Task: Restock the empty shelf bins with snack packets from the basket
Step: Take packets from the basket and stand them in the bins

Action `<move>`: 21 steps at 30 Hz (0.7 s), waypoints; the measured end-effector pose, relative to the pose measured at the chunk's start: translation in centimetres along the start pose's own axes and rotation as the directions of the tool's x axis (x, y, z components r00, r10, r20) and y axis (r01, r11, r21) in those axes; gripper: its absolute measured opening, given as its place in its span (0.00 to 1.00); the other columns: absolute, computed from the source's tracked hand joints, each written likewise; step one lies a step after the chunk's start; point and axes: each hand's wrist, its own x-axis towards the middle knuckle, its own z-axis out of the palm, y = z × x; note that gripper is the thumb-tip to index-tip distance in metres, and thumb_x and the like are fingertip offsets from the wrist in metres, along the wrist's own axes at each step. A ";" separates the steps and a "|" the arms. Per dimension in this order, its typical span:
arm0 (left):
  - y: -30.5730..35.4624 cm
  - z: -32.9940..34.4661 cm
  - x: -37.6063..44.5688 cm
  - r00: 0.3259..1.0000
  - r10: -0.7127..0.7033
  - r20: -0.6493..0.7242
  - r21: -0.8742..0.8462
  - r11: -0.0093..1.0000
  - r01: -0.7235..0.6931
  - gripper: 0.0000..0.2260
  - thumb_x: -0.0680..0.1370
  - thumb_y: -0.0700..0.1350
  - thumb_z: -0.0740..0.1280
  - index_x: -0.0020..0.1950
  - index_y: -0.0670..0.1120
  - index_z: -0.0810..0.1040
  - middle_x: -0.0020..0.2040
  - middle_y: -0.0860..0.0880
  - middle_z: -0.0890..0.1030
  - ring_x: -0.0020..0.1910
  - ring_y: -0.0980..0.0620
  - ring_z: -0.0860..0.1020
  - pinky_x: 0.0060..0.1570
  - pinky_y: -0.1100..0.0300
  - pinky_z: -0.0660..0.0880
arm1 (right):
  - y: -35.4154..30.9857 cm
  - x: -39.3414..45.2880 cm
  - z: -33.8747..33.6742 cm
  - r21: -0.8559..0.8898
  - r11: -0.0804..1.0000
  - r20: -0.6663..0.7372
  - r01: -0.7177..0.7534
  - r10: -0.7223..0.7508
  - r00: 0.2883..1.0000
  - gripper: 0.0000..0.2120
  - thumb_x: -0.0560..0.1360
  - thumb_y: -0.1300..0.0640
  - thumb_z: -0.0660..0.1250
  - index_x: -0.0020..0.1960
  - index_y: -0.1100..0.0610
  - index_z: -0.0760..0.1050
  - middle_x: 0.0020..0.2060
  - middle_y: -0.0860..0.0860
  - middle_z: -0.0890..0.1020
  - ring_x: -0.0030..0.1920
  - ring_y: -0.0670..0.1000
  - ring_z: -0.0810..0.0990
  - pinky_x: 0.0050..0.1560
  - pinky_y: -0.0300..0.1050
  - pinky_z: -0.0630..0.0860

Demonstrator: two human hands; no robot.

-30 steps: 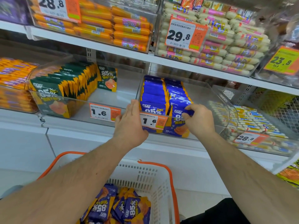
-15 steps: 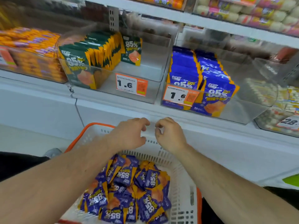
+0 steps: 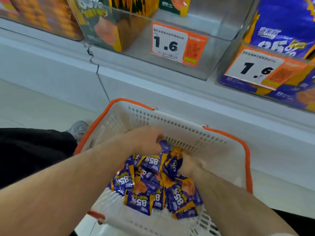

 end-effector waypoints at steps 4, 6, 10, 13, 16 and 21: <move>-0.3 0.2 0.8 1.000 -0.018 0.020 -0.027 0.999 0.018 0.13 0.80 0.51 0.63 0.63 0.51 0.74 0.51 0.54 0.74 0.48 0.53 0.73 0.46 0.62 0.67 | 0.7 1.1 1.2 -0.127 0.991 0.000 -0.032 0.033 0.999 0.39 0.68 0.51 0.76 0.72 0.54 0.58 0.68 0.56 0.67 0.57 0.58 0.78 0.49 0.51 0.80; -0.5 0.2 1.0 0.999 -0.029 0.030 -0.044 0.999 0.031 0.14 0.80 0.50 0.63 0.64 0.50 0.74 0.51 0.55 0.74 0.48 0.54 0.73 0.45 0.64 0.66 | 0.7 1.1 1.4 -0.148 0.989 -0.054 -0.025 0.017 0.998 0.39 0.66 0.49 0.78 0.69 0.55 0.61 0.66 0.56 0.70 0.59 0.58 0.76 0.53 0.53 0.79; -0.4 0.2 1.0 0.998 -0.034 0.045 -0.082 0.996 0.038 0.16 0.79 0.49 0.64 0.67 0.49 0.73 0.58 0.52 0.78 0.53 0.54 0.75 0.49 0.63 0.69 | 0.9 0.5 1.2 -0.169 0.986 -0.167 0.003 -0.032 0.985 0.32 0.69 0.50 0.77 0.65 0.55 0.65 0.63 0.55 0.73 0.61 0.58 0.76 0.57 0.54 0.77; 0.2 -0.1 0.6 0.998 -0.032 0.062 -0.101 0.994 0.038 0.19 0.79 0.48 0.65 0.69 0.47 0.71 0.63 0.50 0.76 0.59 0.51 0.75 0.55 0.60 0.72 | 1.0 -0.2 -0.5 -0.131 0.988 -0.131 0.085 -0.102 0.986 0.16 0.76 0.53 0.71 0.60 0.54 0.71 0.58 0.55 0.78 0.58 0.57 0.78 0.51 0.49 0.75; 0.9 -0.6 -0.1 0.998 -0.018 0.052 -0.122 0.992 0.024 0.21 0.79 0.47 0.66 0.71 0.47 0.70 0.65 0.49 0.75 0.62 0.50 0.74 0.61 0.58 0.72 | 0.4 -1.8 -3.6 -0.117 0.982 -0.071 0.150 -0.159 0.985 0.06 0.77 0.53 0.68 0.49 0.53 0.73 0.48 0.53 0.80 0.50 0.55 0.79 0.44 0.45 0.71; 2.2 -1.0 -1.6 0.999 -0.031 0.015 -0.228 0.973 0.034 0.31 0.77 0.47 0.69 0.76 0.47 0.60 0.69 0.46 0.72 0.56 0.51 0.77 0.52 0.60 0.74 | -0.5 -6.6 -10.4 0.087 0.973 -0.271 0.213 -0.183 0.945 0.12 0.76 0.54 0.69 0.38 0.51 0.68 0.35 0.48 0.74 0.38 0.50 0.74 0.39 0.47 0.71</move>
